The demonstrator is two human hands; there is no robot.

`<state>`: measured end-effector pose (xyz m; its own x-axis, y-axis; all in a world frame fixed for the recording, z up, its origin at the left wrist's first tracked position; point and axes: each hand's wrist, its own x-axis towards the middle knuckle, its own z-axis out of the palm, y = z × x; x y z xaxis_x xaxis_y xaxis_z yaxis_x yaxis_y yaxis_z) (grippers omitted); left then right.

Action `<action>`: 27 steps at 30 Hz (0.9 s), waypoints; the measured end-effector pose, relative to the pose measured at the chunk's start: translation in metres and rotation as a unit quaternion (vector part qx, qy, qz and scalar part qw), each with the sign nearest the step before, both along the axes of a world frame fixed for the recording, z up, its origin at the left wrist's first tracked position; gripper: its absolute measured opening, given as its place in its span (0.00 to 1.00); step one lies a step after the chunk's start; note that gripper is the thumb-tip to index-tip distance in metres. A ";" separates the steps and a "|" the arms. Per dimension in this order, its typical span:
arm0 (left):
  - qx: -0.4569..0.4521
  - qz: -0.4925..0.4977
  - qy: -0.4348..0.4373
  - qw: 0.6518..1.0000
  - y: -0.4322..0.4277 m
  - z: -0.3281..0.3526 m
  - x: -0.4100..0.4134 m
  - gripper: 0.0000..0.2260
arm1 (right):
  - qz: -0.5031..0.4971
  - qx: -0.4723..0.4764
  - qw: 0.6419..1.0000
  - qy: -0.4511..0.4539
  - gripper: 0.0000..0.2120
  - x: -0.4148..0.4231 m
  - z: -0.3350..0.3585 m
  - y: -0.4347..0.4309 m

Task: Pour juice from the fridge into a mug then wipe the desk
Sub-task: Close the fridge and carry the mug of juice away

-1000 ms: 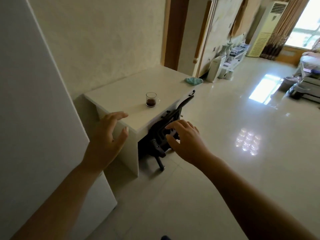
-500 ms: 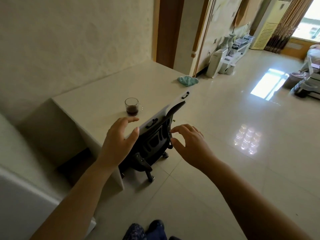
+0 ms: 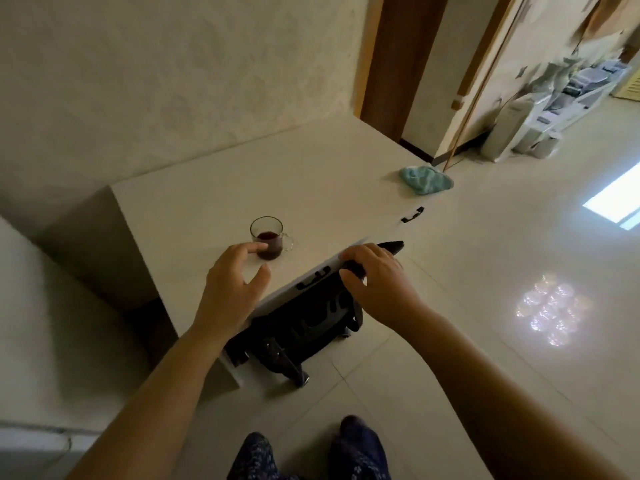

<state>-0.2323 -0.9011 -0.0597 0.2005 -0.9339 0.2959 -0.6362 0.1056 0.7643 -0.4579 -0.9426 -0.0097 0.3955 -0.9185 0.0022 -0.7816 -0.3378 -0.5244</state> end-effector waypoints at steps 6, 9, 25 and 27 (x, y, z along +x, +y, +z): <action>0.054 0.137 0.023 0.989 -0.042 -0.032 -0.006 0.17 | 0.114 0.037 0.992 0.030 0.14 0.001 -0.027 -0.099; 0.072 0.187 0.053 0.978 -0.055 -0.041 -0.004 0.19 | 0.164 0.033 0.985 0.047 0.15 0.006 -0.040 -0.144; 0.166 0.170 0.053 0.970 -0.145 -0.125 0.048 0.27 | 0.214 0.138 0.965 0.058 0.31 0.107 -0.148 -0.258; 0.189 0.163 0.065 0.966 -0.153 -0.138 0.055 0.32 | 0.211 0.157 0.962 0.067 0.36 0.114 -0.164 -0.260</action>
<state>-0.1770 -1.0541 -0.1979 0.5151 -0.8511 -0.1018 -0.4850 -0.3873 0.7841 -0.3435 -1.2025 -0.1737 0.7112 -0.6230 -0.3258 -0.6767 -0.4812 -0.5572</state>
